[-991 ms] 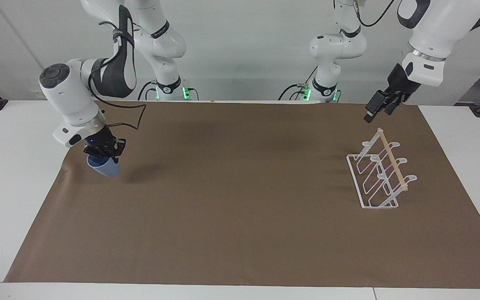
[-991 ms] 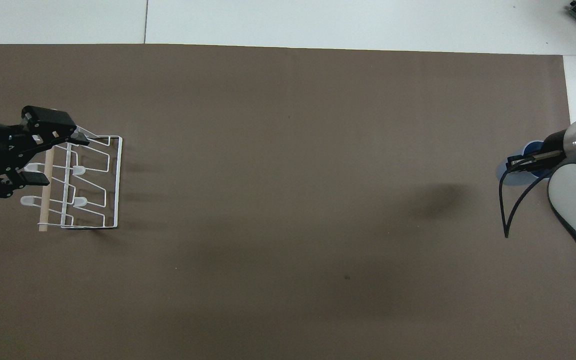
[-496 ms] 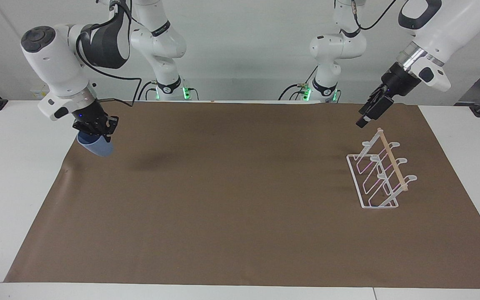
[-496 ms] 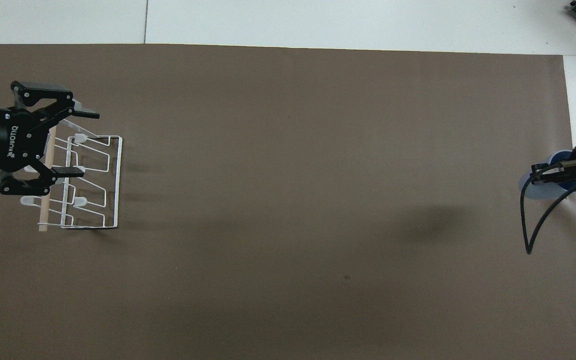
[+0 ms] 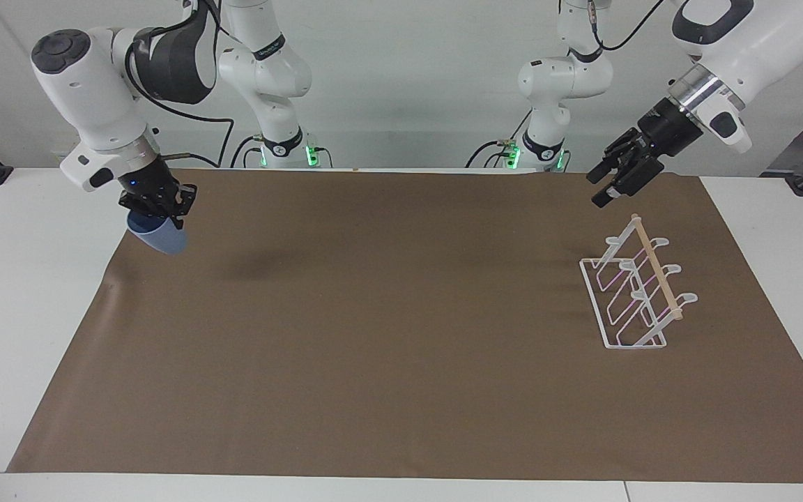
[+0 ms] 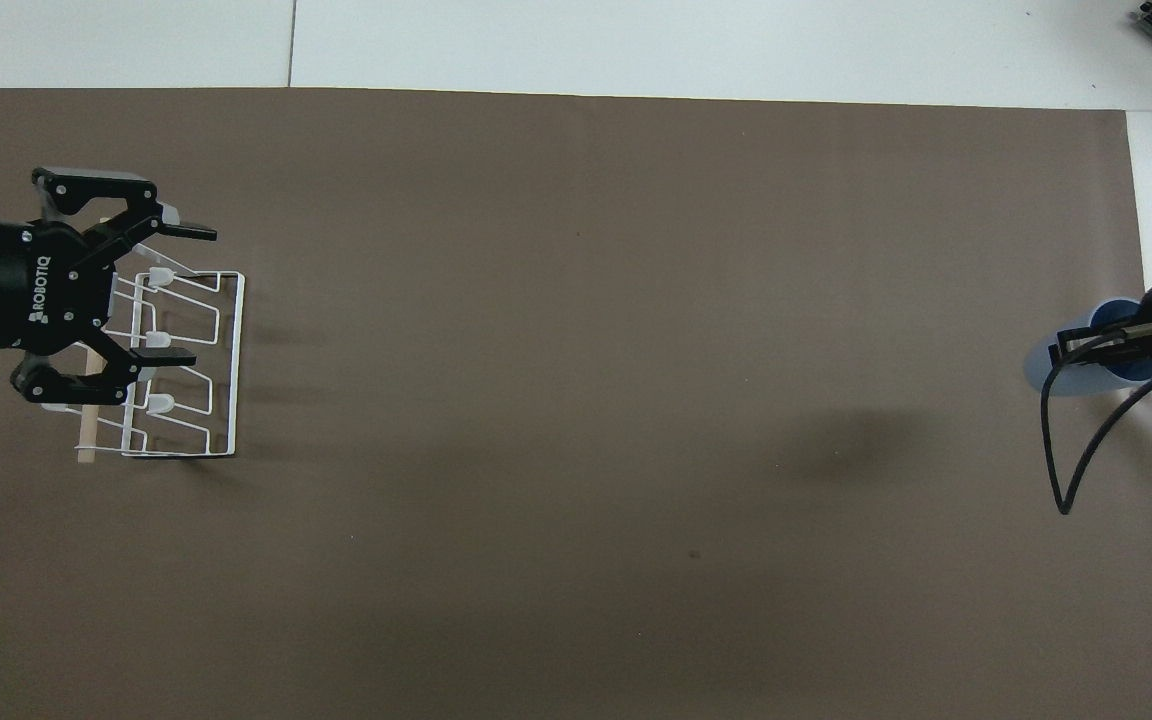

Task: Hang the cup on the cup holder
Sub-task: 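Carry the cup toward the left gripper while the left gripper approaches, then grasp the cup with the left gripper and open the right gripper, then move the cup over the rack while the right gripper withdraws, then lower the cup onto the rack hook with the left gripper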

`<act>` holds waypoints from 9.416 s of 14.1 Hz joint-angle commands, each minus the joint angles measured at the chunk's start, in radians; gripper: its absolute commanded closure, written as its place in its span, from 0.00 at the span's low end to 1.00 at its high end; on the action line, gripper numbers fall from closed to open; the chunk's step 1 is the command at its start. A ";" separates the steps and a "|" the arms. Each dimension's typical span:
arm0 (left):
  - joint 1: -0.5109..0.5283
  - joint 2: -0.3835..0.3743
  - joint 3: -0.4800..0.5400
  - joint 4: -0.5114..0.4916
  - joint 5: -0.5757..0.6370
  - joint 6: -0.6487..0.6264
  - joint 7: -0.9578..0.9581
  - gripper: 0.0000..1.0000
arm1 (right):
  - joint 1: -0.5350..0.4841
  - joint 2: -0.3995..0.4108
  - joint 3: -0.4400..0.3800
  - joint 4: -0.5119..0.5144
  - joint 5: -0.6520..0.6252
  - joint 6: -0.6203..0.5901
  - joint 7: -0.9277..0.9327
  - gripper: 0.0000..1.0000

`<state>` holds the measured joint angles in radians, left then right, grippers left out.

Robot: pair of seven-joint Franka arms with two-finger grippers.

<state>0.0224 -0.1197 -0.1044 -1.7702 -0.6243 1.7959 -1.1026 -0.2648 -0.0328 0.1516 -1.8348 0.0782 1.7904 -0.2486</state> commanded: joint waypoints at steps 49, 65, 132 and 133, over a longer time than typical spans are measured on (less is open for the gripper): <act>-0.384 0.009 0.008 -0.209 -0.140 0.448 -0.353 0.06 | 0.644 -0.022 0.068 -0.053 0.739 0.711 0.658 1.00; -0.365 0.006 0.009 -0.215 -0.132 0.428 -0.329 1.00 | 0.636 -0.027 0.066 -0.061 0.739 0.707 0.664 0.00; -0.113 0.133 0.022 -0.313 1.910 0.594 -0.523 1.00 | 0.098 -0.197 -0.038 0.026 -0.020 -0.118 0.307 0.00; -0.113 0.135 0.022 -0.320 1.910 0.597 -0.525 1.00 | 0.098 -0.197 -0.044 0.026 -0.020 -0.118 0.304 0.00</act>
<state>-0.1068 0.0320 -0.0773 -2.0595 1.2560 2.3639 -1.6031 -0.1588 -0.2239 0.1137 -1.8035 0.0378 1.6841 0.0473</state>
